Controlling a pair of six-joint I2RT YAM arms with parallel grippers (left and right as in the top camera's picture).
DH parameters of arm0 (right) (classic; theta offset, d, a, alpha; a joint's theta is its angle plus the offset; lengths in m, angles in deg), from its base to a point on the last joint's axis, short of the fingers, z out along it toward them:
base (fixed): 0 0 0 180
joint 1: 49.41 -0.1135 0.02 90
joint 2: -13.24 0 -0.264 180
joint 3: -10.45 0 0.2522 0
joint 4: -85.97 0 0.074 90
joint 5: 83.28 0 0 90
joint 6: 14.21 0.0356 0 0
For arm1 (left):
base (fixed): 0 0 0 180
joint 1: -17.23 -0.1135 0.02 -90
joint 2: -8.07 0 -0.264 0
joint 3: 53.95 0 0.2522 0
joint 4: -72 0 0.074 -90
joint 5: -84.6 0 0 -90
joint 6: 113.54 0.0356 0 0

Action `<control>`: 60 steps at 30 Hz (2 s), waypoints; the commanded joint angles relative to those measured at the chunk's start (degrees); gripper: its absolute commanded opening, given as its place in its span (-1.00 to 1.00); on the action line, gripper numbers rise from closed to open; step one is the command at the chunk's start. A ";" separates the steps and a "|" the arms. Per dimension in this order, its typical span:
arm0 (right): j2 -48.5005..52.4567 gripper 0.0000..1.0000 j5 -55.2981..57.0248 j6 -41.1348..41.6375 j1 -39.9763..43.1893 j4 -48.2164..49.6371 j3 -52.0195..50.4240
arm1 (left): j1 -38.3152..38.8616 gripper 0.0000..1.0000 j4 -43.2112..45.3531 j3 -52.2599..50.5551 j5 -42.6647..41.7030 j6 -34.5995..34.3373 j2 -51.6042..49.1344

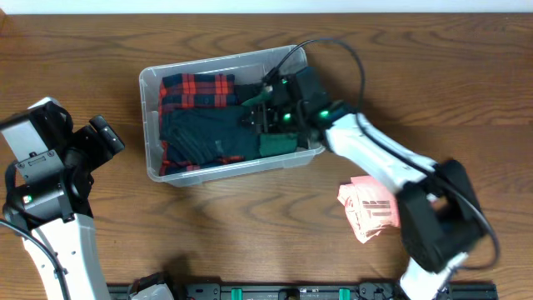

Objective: Pack container
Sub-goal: 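Open the right gripper and retract it to the right, then lower the right gripper onto the pink garment and grasp it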

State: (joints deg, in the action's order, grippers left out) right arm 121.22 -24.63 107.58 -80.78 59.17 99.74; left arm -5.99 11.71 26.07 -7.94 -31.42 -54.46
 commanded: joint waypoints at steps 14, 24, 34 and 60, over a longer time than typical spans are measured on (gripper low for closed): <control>-33.55 0.79 -0.59 -17.94 45.66 -30.67 -0.24 | -0.33 0.96 -0.20 0.81 0.90 -0.13 0.02; -22.56 0.93 10.29 -32.20 56.48 -43.47 -5.66 | -0.35 0.96 -0.20 0.81 0.90 -0.13 0.04; -7.37 0.97 6.36 -47.32 56.33 -41.03 -6.69 | -0.33 0.96 -0.20 0.81 0.90 -0.15 0.02; -1.46 0.71 13.94 -60.50 53.77 -54.58 -17.03 | -0.33 0.96 -0.20 0.81 0.90 -0.13 0.02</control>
State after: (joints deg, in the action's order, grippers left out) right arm 119.47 -12.11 47.89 -26.60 3.70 84.92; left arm -5.97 11.71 26.07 -7.92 -31.42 -54.46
